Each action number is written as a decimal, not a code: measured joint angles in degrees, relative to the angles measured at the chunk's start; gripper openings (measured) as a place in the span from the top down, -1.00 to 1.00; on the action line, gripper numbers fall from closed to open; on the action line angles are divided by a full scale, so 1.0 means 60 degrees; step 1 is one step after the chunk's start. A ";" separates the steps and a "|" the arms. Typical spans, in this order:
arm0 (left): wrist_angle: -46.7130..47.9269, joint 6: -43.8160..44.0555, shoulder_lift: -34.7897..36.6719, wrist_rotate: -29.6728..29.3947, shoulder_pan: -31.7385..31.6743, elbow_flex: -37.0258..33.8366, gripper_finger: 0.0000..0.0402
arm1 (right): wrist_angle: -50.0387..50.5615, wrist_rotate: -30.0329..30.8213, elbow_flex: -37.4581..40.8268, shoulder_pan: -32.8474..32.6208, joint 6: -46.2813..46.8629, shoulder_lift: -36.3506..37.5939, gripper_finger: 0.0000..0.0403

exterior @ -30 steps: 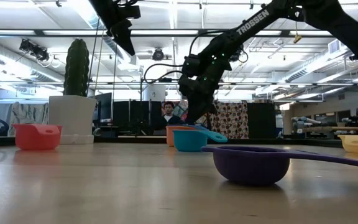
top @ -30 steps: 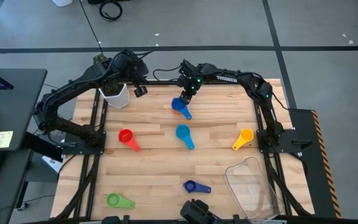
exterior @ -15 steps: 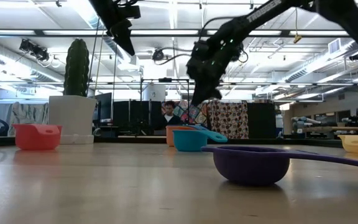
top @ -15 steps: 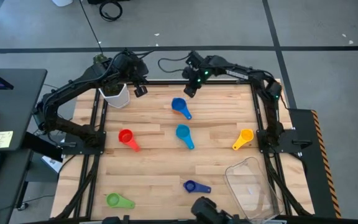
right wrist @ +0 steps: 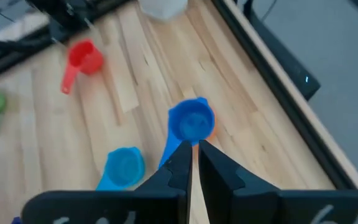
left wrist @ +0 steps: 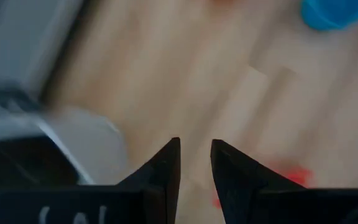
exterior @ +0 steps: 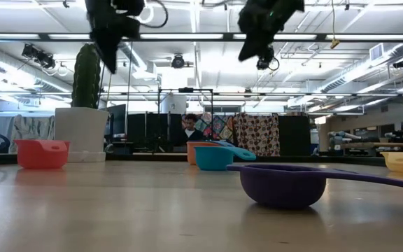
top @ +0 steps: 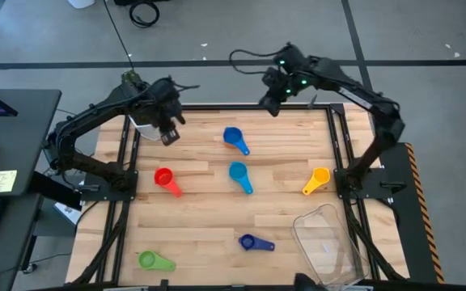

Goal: Nest measuring cups in basket
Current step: Stack the red measuring cup on top of the blue measuring cup

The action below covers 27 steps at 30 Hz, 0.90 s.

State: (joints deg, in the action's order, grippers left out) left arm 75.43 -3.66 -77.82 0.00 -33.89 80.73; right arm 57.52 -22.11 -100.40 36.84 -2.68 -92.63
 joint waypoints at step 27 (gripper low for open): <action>0.0224 1.3200 -0.0004 -0.0512 0.4219 -0.2283 0.53 | 0.0019 0.1774 0.0000 -0.0262 -0.0960 0.2247 0.84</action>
State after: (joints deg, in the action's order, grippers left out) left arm 76.78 75.54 -77.84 -3.08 -8.57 67.03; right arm 57.63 -11.46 -100.40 35.27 -8.44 -79.15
